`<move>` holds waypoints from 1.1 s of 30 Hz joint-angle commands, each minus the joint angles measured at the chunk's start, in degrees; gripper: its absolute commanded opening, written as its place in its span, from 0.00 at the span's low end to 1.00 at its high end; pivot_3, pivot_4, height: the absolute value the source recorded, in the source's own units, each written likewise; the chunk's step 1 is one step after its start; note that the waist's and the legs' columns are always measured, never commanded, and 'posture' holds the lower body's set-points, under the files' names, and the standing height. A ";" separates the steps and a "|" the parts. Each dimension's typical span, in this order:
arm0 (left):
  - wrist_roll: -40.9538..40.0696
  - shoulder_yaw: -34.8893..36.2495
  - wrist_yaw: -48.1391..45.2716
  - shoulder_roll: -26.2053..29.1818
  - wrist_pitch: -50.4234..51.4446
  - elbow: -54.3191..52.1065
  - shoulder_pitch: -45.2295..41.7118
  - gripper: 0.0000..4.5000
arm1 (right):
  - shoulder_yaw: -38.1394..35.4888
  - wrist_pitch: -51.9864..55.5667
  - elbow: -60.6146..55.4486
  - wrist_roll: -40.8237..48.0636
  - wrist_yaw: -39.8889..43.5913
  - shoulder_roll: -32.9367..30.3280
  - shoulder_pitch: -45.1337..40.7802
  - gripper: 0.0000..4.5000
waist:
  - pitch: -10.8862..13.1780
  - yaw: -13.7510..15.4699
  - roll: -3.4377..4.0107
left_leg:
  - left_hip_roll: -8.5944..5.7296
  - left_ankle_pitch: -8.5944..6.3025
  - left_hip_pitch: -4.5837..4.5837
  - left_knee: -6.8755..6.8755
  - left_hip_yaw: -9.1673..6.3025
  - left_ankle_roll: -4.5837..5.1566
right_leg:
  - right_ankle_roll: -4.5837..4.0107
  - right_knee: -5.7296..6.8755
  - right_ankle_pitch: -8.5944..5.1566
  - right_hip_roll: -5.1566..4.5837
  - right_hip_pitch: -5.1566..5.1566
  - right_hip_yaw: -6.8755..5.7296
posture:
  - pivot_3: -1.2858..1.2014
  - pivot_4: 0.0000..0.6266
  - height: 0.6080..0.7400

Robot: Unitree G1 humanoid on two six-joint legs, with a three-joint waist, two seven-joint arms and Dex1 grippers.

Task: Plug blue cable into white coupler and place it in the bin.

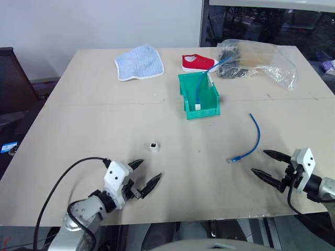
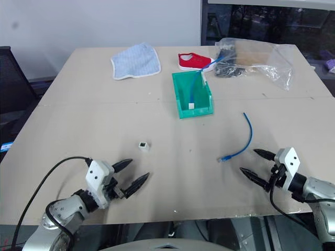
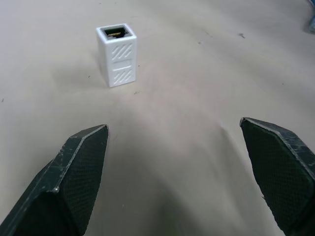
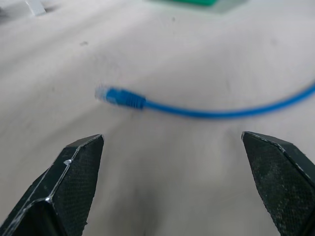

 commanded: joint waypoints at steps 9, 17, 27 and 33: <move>-8.89 -3.97 -20.36 17.69 6.37 -3.83 -18.10 0.98 | 13.75 -1.20 1.27 -11.36 6.86 -7.72 -15.23 0.98 | 0.07 -0.30 0.08 | 0.01 0.00 -0.08 -0.05 0.05 -0.01 | 0.19 -0.04 0.13 0.05 -0.10 0.01 | 0.52 0.24 1.00; -6.67 -9.04 -27.09 21.03 6.00 1.01 -28.51 0.98 | 22.87 -1.12 10.76 -15.35 18.11 -9.22 -30.13 0.98 | 0.27 -0.31 0.14 | 0.01 0.01 -0.14 -0.18 0.02 -0.02 | 0.20 -0.09 0.15 0.11 -0.22 -0.04 | 0.52 0.24 1.00; -7.58 -7.69 -27.03 21.28 6.98 0.19 -27.90 0.98 | 28.05 -2.54 15.32 -18.26 23.81 -8.06 -35.36 0.41 | 0.29 -0.90 0.13 | 0.02 0.02 -0.17 -0.24 -0.05 -0.05 | 0.21 -0.10 0.15 0.05 -0.28 -0.07 | 0.52 0.24 1.00; -9.16 -6.87 -26.62 20.58 7.76 0.00 -27.54 0.98 | 28.09 -3.62 16.07 -18.43 24.36 -7.66 -35.65 0.01 | 0.29 -1.01 0.14 | 0.01 0.02 -0.17 -0.23 -0.05 -0.05 | 0.21 -0.09 0.16 0.04 -0.28 -0.07 | 0.52 0.24 1.00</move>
